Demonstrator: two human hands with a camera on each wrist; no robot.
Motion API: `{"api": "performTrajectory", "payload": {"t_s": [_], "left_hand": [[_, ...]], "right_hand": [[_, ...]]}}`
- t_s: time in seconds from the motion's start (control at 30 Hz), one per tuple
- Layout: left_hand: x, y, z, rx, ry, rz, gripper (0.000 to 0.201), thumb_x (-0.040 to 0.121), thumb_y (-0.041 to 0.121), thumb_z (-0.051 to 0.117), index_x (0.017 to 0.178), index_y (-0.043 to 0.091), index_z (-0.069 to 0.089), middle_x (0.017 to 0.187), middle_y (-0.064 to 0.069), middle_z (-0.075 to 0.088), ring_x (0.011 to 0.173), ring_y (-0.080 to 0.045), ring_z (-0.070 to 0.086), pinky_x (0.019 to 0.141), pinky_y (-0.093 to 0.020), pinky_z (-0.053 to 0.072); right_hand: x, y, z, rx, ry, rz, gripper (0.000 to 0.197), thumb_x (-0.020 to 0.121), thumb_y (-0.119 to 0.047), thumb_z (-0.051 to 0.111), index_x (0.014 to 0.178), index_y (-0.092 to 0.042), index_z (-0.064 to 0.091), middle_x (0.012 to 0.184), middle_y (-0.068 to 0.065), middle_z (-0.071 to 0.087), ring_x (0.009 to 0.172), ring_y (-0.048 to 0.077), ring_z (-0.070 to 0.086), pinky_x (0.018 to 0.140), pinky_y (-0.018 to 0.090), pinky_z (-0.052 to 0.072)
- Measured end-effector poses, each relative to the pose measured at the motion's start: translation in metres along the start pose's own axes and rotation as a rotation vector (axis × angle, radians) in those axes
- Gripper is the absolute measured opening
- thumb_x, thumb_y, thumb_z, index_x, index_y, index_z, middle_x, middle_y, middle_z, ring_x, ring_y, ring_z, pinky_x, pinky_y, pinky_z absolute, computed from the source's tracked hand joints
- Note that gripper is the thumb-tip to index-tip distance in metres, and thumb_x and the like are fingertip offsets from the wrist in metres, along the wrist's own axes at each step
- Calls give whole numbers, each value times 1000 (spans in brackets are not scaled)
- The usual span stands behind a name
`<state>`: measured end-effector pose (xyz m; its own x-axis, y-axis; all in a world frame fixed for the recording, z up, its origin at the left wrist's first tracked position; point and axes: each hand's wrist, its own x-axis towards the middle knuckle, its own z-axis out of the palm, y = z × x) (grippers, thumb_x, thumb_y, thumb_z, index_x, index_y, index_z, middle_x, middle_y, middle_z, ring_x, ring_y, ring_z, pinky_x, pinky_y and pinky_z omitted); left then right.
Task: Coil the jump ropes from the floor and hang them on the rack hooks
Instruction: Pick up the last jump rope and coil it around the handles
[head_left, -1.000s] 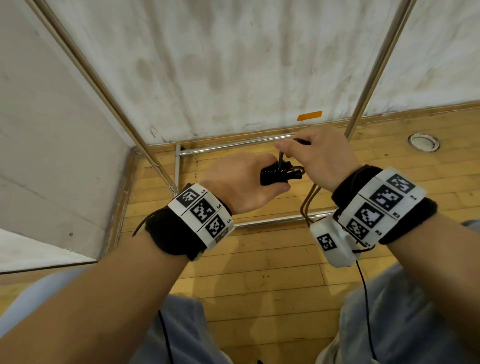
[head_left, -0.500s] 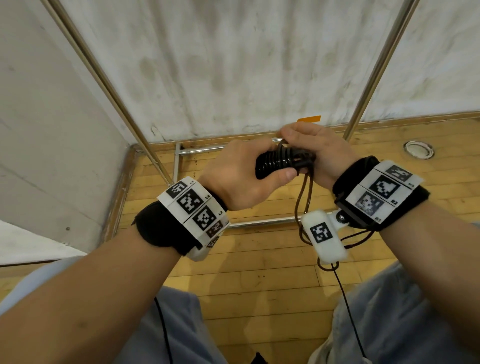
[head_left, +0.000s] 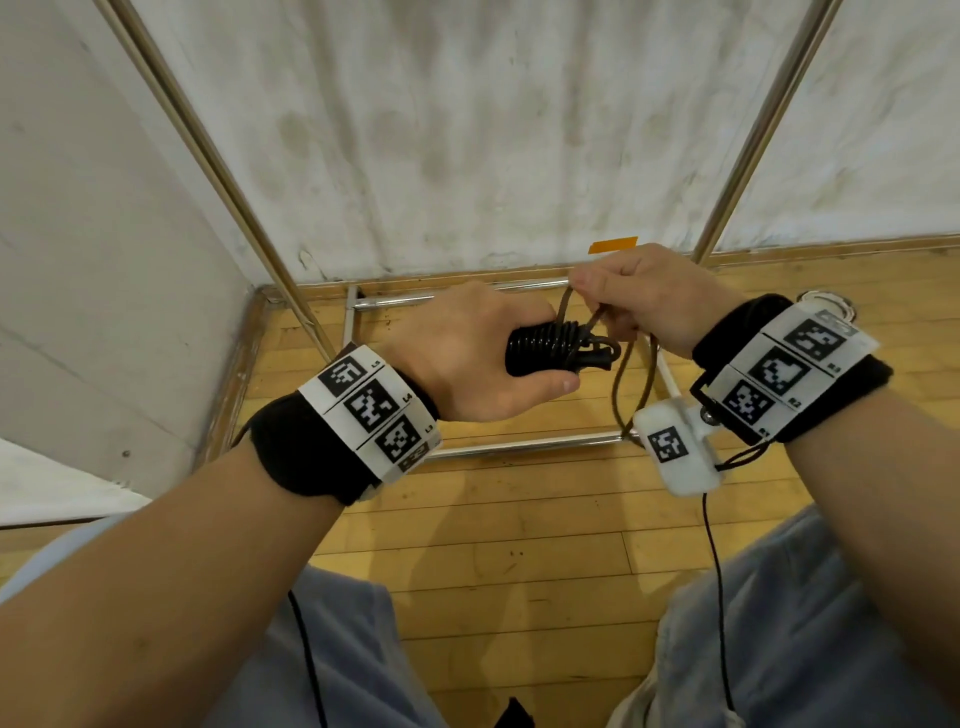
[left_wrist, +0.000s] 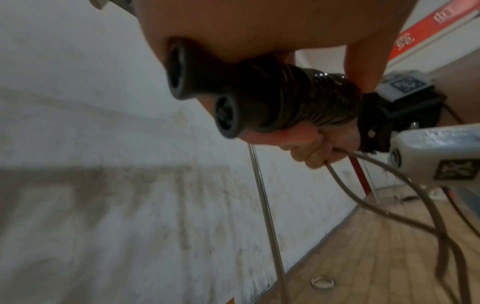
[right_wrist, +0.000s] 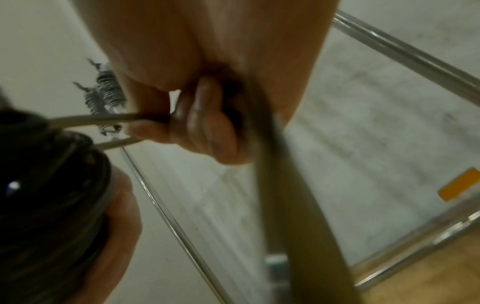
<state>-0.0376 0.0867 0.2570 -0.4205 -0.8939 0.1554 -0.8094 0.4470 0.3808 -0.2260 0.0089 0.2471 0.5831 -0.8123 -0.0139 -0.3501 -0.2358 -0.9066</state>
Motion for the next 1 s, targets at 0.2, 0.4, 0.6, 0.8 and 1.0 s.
{"api": "performTrajectory", "payload": {"t_s": [0.2, 0.4, 0.6, 0.8, 1.0], "left_hand": [[-2, 6, -2, -110, 65, 8, 14, 78, 53, 56, 80, 45, 44, 60, 21, 51, 58, 4, 53, 52, -8, 33], [1, 11, 4, -68, -40, 47, 18, 79, 53, 54, 76, 35, 51, 58, 14, 54, 52, -3, 52, 49, -21, 39], [1, 13, 1, -180, 91, 35, 23, 79, 47, 57, 87, 26, 60, 66, 12, 60, 59, -5, 57, 54, -21, 43], [3, 8, -3, -409, 330, -276, 24, 76, 50, 57, 75, 26, 55, 66, 1, 62, 60, -16, 62, 56, -43, 52], [12, -8, -9, -524, 448, -441, 36, 84, 45, 61, 100, 14, 54, 80, -8, 68, 60, -24, 62, 63, -49, 55]], "right_hand": [[2, -1, 19, 296, -28, 74, 54, 75, -60, 58, 66, -7, 57, 68, 13, 51, 64, 30, 47, 60, 36, 40], [11, -14, 12, 237, 112, 137, 51, 89, -42, 58, 42, -23, 49, 50, 2, 40, 38, 12, 35, 39, 19, 30], [5, -4, 22, 193, 81, 221, 29, 94, -21, 54, 65, -20, 50, 45, -10, 56, 40, -3, 54, 41, 9, 41], [6, -1, 52, 534, -37, 264, 38, 97, -23, 33, 60, -18, 36, 46, -8, 34, 40, 9, 25, 37, 20, 21], [7, -4, 65, 418, 96, 117, 30, 100, -35, 36, 79, -17, 48, 49, -10, 38, 41, 8, 28, 40, 20, 24]]}}
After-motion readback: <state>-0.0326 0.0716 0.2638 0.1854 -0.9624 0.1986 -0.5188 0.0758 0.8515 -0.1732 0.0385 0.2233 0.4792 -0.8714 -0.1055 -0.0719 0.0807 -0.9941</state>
